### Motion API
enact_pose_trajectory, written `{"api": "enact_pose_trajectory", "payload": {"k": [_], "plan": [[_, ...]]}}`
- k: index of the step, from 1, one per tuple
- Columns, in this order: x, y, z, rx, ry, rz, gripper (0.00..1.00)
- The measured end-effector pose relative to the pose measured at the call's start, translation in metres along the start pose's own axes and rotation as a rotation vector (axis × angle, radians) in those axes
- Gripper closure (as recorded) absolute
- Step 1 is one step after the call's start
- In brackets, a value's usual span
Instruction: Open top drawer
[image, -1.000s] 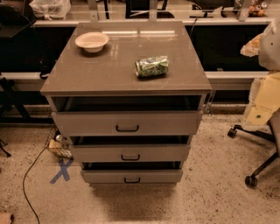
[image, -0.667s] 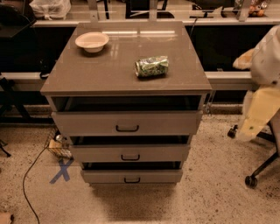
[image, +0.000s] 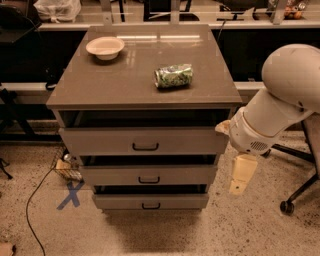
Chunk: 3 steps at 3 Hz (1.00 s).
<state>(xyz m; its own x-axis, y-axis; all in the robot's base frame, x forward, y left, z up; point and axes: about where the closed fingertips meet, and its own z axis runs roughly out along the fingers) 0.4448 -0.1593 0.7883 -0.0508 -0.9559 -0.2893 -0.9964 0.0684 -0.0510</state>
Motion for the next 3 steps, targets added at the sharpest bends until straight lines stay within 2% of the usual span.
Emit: {"api": "enact_pose_trajectory", "payload": {"k": [1,2,3], "plan": [[0.000,0.000,0.000,0.000,0.000,0.000,0.00],[-0.001,-0.012,0.026,0.019,-0.024,0.003,0.00],[-0.015,-0.059,0.070,0.117,-0.058,-0.013,0.00]]}}
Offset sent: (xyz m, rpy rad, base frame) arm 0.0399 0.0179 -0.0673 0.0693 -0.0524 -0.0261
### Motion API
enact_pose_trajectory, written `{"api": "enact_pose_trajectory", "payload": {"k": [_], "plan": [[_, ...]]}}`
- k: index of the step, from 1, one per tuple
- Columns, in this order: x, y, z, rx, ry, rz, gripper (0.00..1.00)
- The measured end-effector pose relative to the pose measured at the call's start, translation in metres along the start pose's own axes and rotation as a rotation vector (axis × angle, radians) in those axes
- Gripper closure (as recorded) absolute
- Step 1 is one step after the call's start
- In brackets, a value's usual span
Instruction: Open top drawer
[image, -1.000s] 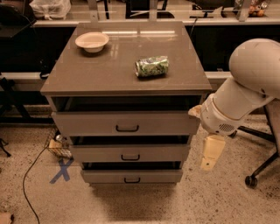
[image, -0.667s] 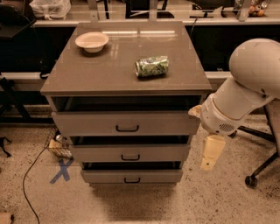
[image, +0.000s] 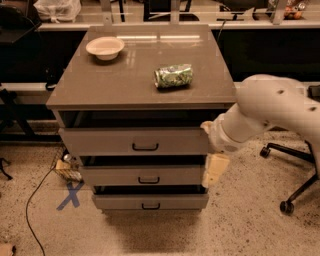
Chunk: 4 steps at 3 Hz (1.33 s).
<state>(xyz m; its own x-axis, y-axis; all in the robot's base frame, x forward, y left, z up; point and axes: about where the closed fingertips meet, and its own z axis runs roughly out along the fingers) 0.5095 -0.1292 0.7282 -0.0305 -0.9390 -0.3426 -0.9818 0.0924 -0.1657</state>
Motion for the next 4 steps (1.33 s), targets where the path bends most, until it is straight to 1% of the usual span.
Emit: {"api": "enact_pose_trajectory", "payload": {"k": [1,2,3,4], "plan": [[-0.014,-0.031,0.026,0.051,-0.030,-0.023,0.00],[-0.032,-0.059,0.051,0.071,-0.069,-0.033,0.00],[-0.045,-0.083,0.070,0.076,-0.091,-0.033,0.00],[-0.051,-0.099,0.093,0.056,-0.098,-0.020,0.00]]}}
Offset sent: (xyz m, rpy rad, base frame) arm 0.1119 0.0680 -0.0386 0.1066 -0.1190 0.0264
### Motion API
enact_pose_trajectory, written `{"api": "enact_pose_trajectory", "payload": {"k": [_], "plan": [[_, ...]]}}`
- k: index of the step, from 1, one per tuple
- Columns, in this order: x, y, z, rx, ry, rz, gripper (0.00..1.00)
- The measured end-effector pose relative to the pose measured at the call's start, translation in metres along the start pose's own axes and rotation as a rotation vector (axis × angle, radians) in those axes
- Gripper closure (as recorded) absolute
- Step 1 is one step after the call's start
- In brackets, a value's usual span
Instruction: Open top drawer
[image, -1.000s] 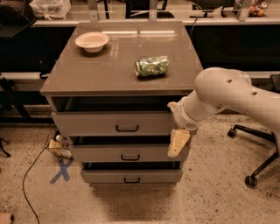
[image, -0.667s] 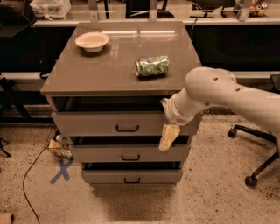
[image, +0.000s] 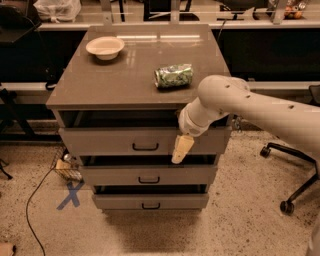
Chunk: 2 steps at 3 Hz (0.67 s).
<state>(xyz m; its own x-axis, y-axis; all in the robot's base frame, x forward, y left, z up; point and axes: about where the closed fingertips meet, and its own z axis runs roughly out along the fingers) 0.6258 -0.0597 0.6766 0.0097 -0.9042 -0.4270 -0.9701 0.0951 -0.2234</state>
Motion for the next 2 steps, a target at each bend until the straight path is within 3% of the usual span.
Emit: {"api": "enact_pose_trajectory", "payload": {"k": [1,2], "plan": [[0.006,0.007,0.022,-0.040,-0.011,0.019,0.19],[0.017,0.023,0.024,-0.048,-0.033,0.059,0.42]]}}
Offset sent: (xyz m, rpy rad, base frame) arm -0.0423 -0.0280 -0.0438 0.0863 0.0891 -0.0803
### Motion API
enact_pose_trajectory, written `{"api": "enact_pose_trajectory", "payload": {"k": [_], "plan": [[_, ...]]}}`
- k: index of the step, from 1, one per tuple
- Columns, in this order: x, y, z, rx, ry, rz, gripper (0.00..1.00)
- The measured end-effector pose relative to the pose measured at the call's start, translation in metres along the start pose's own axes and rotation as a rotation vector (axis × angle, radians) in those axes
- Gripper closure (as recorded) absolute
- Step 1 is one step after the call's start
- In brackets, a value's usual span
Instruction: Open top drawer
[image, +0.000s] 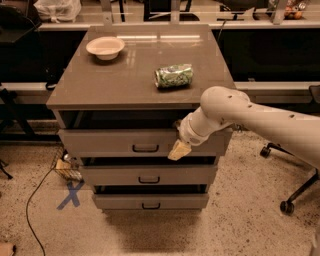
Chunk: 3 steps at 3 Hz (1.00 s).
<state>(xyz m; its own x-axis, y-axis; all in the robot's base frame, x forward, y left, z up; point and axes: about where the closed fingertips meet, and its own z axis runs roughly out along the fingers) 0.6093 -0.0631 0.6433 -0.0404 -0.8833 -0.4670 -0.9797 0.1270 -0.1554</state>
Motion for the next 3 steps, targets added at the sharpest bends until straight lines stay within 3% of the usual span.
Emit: {"api": "enact_pose_trajectory", "payload": {"k": [2,3], "plan": [[-0.0033,-0.0006,-0.0073,0.000,-0.001,0.002,0.89],[-0.0038,-0.0008,-0.0083,0.000,-0.001,0.002,1.00]]}}
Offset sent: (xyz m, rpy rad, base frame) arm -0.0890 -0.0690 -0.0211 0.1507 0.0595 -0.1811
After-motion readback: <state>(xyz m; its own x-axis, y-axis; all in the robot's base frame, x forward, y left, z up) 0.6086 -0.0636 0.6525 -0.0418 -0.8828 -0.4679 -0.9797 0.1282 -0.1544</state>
